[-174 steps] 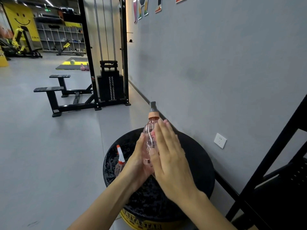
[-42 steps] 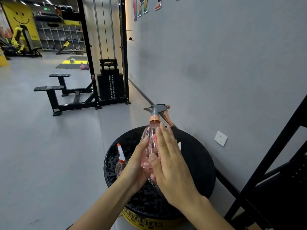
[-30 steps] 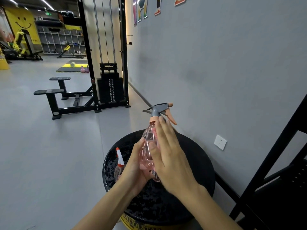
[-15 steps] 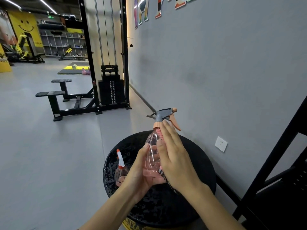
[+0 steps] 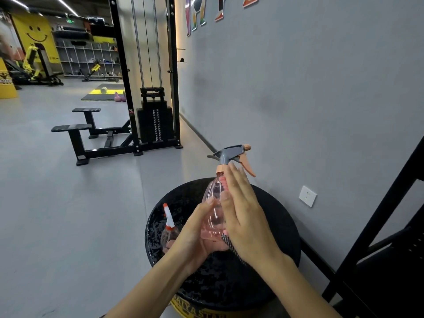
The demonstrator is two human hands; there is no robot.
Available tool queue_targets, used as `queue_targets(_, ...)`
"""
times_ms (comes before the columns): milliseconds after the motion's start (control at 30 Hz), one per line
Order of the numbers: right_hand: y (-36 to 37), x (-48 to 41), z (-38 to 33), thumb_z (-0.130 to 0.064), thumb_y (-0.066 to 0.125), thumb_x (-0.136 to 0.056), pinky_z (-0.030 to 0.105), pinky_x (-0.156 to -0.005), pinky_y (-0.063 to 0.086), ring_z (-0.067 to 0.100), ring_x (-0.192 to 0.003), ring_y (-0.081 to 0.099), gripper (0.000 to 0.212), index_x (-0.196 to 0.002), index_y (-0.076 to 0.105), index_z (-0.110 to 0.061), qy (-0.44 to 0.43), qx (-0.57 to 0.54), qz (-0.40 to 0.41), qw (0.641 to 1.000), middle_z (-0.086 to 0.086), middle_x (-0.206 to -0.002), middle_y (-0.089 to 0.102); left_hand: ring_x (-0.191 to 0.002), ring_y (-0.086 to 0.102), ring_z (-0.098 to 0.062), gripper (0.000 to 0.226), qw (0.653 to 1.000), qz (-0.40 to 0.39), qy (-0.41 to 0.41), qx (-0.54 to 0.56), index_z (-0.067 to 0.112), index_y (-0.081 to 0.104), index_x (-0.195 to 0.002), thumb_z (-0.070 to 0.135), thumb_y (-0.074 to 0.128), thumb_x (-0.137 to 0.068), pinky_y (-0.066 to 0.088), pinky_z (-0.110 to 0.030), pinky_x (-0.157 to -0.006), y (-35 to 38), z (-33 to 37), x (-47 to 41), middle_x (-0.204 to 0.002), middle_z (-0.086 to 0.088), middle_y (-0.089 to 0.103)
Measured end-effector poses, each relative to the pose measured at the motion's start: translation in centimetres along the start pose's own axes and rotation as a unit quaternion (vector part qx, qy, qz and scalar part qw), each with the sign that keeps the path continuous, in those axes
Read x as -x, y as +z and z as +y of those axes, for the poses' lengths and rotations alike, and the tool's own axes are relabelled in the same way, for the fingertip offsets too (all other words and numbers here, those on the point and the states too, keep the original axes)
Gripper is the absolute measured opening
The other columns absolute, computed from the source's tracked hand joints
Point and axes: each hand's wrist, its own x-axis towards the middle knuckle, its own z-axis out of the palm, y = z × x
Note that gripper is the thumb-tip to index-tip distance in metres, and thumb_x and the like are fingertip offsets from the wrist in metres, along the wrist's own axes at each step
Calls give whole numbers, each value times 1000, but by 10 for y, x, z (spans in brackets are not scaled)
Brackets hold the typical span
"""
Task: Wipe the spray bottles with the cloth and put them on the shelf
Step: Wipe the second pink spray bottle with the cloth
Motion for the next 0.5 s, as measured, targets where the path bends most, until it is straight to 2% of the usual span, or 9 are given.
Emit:
queue_targets(67,-3,-7,-1,-49,15,-100,27,-123,5,-13,-141,-13,57,-154,7,-32,8,4,-12,1000,-23,-159,0,-100,64,-31,48,1000,-2,0,-1,21,68,-116,52,61,-80,55,-55,-83,1,-2,1,-121,-15,67)
queue_targets(133,-2,-6,-2,-52,15,-101,31,-123,7,-12,-141,-14,57,-154,6,-33,-2,21,-11,1000,-23,-160,-1,-97,64,-30,42,1000,1,13,-2,22,71,-111,53,59,-84,50,-57,-86,1,-2,0,-117,-12,69)
queue_targets(200,4,1,-3,-48,16,-103,35,-123,8,-9,-142,-16,55,-154,2,-33,-15,34,-12,999,-23,-160,-5,-82,68,-22,34,1000,9,19,18,23,76,-100,49,58,-86,58,-42,-74,2,-1,-1,-101,-8,73)
queue_targets(233,7,6,-4,-46,16,-103,36,-123,8,-8,-143,-16,54,-153,1,-33,-23,38,-11,999,-24,-159,-6,-73,70,-17,33,999,7,23,35,22,76,-97,45,55,-85,59,-32,-63,2,-1,-2,-93,-7,74)
queue_targets(300,14,15,-3,-42,17,-104,39,-123,12,-5,-144,-15,53,-154,3,-31,-41,34,2,999,-25,-159,-5,-63,69,-12,34,998,-2,33,50,19,72,-101,41,52,-84,55,-23,-51,-1,-2,-4,-82,-4,74)
queue_targets(367,17,18,1,-37,21,-105,37,-122,16,-5,-145,-11,51,-154,9,-28,-44,15,21,999,-28,-157,-2,-60,67,-12,35,999,-2,34,41,19,73,-101,42,52,-83,52,-22,-48,-3,-4,-6,-79,-3,73)
queue_targets(433,17,14,3,-38,21,-104,34,-121,19,-6,-145,-6,51,-153,14,-27,-50,8,40,998,-34,-152,-2,-64,68,-14,34,999,-4,29,38,21,75,-98,43,53,-84,54,-23,-51,-4,-5,-5,-83,-5,73)
queue_targets(500,16,10,4,-32,27,-104,33,-120,21,-6,-146,-3,50,-153,18,-26,-63,14,53,996,-33,-152,0,-70,71,-16,34,999,0,15,42,20,73,-101,43,54,-84,57,-29,-54,-4,-6,-5,-89,-5,74)
